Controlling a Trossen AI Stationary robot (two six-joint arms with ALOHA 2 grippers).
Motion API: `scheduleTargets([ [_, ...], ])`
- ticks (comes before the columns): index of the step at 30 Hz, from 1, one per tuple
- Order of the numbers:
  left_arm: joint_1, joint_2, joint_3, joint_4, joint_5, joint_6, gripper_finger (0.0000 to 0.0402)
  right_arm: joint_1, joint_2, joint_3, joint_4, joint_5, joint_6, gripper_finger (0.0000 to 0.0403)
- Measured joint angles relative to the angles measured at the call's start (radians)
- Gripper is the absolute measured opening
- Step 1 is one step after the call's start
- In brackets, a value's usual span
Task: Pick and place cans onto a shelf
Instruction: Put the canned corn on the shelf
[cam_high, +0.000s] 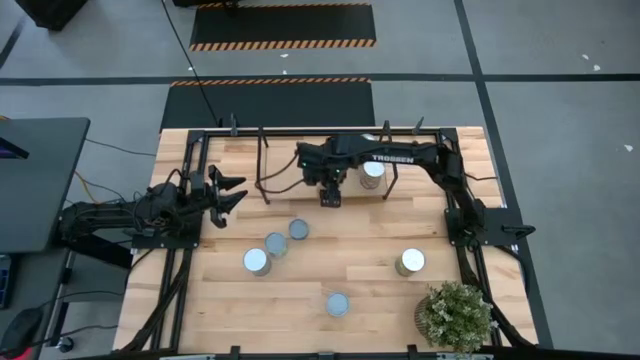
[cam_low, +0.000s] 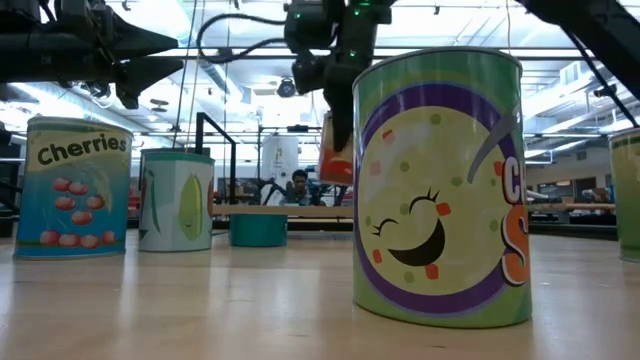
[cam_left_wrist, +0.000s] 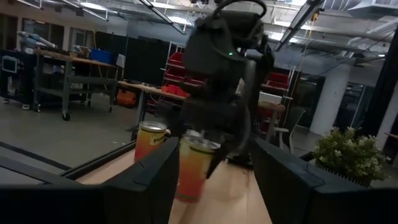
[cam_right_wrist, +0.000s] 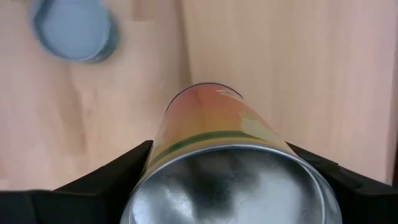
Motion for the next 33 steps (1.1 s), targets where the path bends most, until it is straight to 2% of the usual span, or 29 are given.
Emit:
scheduleTargets([
  [10,0.000,0.013,0.000,-0.002,0.000,0.000,0.0204,-0.067,0.037,0.029,0.015,-0.003,-0.065,0.0319],
  [17,0.000,0.013,0.000,0.001,0.000,0.000,0.0204,-0.087,0.036,0.001,0.034,-0.056,-0.069,0.0321],
  [28,0.000,0.013,0.000,0.001,0.000,-0.001,0.0204,-0.091,0.035,-0.035,0.074,-0.022,-0.043,0.0391],
  [33,0.000,0.013,0.000,0.001,0.000,-0.001,0.0204,-0.091,0.035,-0.032,0.079,0.003,-0.011,0.0395],
])
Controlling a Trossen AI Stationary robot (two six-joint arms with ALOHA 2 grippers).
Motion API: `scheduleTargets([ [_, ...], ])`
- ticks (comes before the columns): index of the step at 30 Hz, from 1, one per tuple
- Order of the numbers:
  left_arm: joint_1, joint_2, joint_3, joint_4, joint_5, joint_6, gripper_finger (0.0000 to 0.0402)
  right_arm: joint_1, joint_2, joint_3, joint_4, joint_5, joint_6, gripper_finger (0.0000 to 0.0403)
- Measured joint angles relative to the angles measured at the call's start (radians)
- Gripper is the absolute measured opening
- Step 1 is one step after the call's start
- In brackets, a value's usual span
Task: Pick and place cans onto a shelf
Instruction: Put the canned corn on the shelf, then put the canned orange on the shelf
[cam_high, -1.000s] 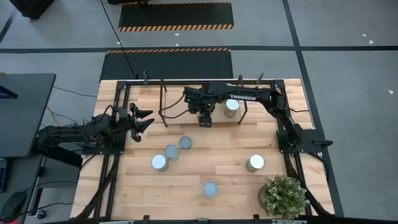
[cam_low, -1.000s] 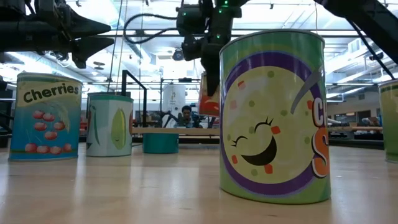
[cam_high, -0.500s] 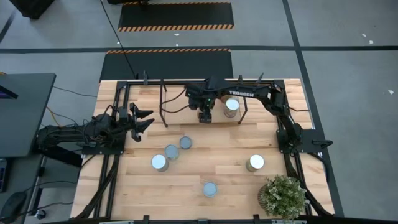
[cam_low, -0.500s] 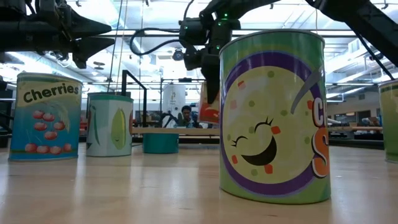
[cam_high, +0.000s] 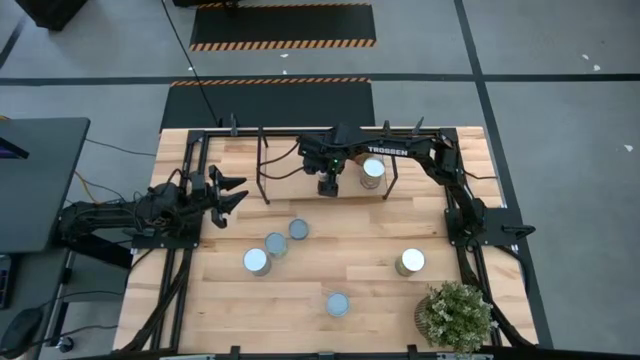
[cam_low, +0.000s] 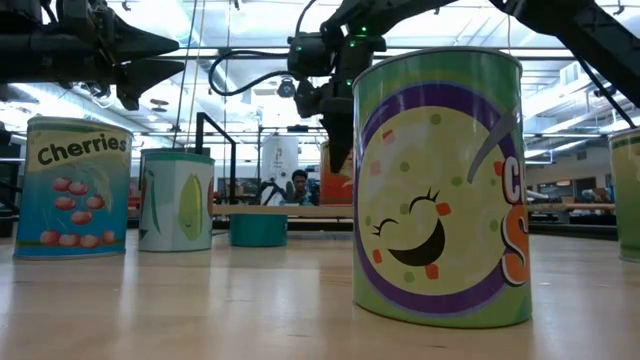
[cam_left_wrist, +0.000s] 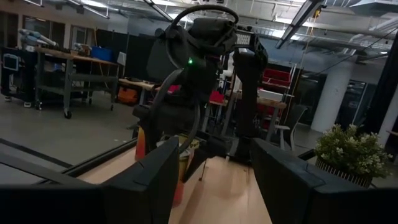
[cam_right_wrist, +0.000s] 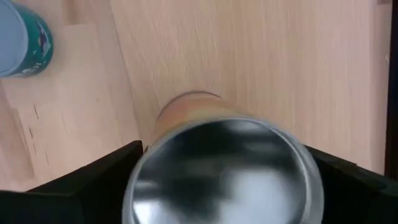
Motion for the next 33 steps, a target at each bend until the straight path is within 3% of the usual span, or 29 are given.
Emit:
scheduleTargets([
  [9,0.000,0.000,0.000,0.000,0.000,-0.002,0.0204,0.009,0.000,0.097,-0.018,0.065,0.043,0.0398],
  [16,0.000,0.000,0.000,0.000,0.000,-0.006,0.0204,0.062,0.000,0.246,-0.147,0.098,0.037,0.0399],
  [20,0.000,0.000,0.000,-0.001,0.000,-0.005,0.0204,0.139,0.000,0.304,-0.272,0.095,0.027,0.0399],
  [24,0.000,0.000,0.000,-0.001,0.000,-0.001,0.0204,0.244,0.000,0.306,-0.361,0.102,0.117,0.0395],
  [33,-0.001,0.000,0.000,0.000,0.000,0.001,0.0204,0.450,-0.019,0.201,-0.383,0.137,0.336,0.0386],
])
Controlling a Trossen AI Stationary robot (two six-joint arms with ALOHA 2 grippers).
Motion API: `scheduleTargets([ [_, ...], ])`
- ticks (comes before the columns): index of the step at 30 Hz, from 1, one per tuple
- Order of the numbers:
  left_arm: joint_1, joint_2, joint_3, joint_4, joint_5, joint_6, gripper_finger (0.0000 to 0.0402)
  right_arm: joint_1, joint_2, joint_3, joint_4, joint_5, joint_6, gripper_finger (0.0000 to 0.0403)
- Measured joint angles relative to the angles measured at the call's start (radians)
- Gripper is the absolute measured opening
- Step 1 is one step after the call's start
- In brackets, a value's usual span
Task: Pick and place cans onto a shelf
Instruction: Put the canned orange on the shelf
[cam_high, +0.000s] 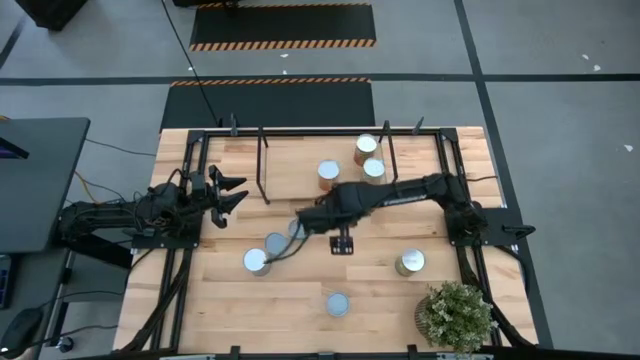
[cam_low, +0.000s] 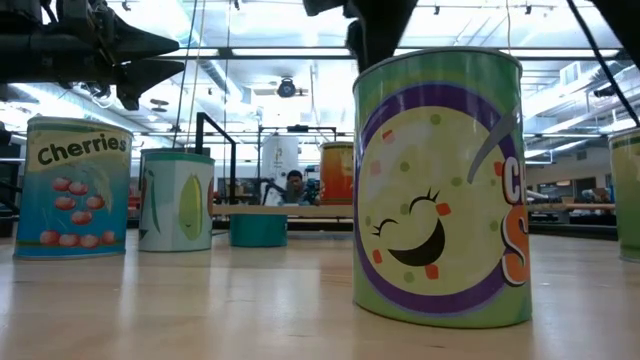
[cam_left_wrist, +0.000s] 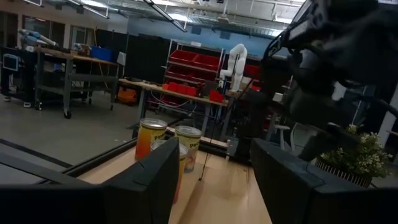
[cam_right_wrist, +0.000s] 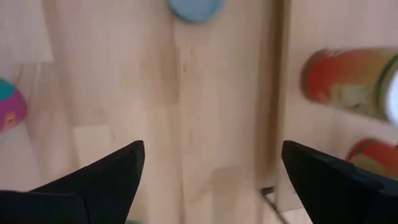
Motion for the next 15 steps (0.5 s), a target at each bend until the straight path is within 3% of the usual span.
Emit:
scheduleTargets([
  [6,0.000,0.000,0.000,0.000,0.000,0.000,0.0204,0.070,-0.072,-0.166,0.024,0.021,0.103,0.0386],
  [15,0.000,0.000,0.000,0.000,0.000,0.000,0.0204,0.139,-0.321,-0.639,0.354,-0.063,0.148,0.0374],
])
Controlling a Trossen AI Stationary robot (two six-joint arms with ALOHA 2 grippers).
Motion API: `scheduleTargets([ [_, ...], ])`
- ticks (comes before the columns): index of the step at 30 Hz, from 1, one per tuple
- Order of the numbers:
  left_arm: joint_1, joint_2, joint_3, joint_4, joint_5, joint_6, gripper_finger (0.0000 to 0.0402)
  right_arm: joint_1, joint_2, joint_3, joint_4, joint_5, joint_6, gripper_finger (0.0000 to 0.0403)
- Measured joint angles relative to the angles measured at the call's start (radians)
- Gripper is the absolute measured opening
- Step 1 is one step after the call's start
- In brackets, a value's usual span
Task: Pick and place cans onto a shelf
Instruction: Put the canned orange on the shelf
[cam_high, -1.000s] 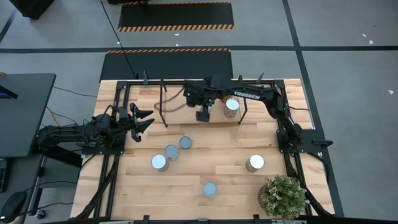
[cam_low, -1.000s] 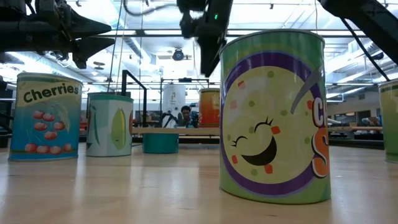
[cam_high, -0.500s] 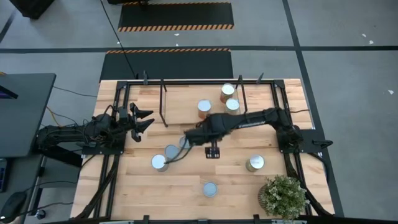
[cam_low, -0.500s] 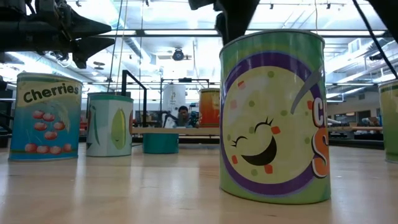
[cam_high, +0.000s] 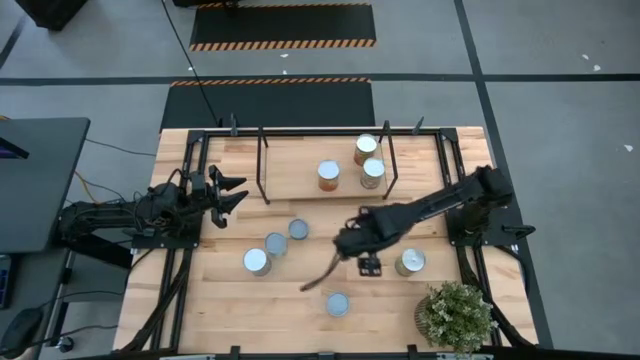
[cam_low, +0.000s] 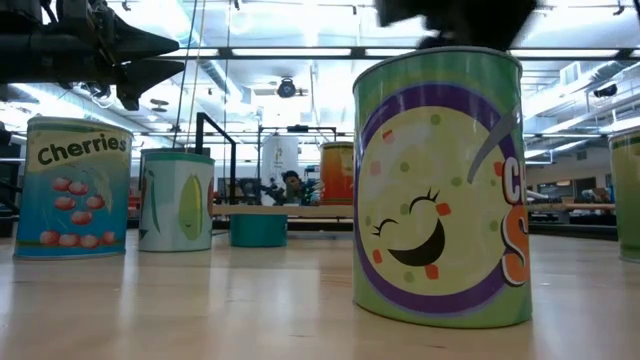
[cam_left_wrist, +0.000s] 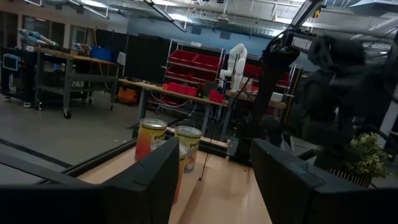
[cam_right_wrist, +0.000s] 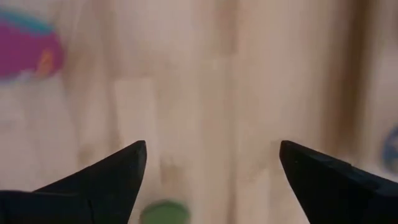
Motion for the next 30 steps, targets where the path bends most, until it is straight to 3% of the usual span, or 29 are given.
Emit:
scheduleTargets([
  [4,0.000,0.000,0.000,0.000,0.000,0.000,0.0204,0.025,-0.058,-0.143,0.026,-0.058,0.070,0.0375],
  [9,0.000,0.000,0.000,-0.002,-0.001,0.000,0.0204,0.053,-0.084,-0.222,0.023,-0.150,0.133,0.0386],
  [30,0.000,0.000,-0.001,-0.016,-0.027,0.000,0.0204,0.170,-0.086,-0.364,-0.022,-0.160,0.114,0.0399],
])
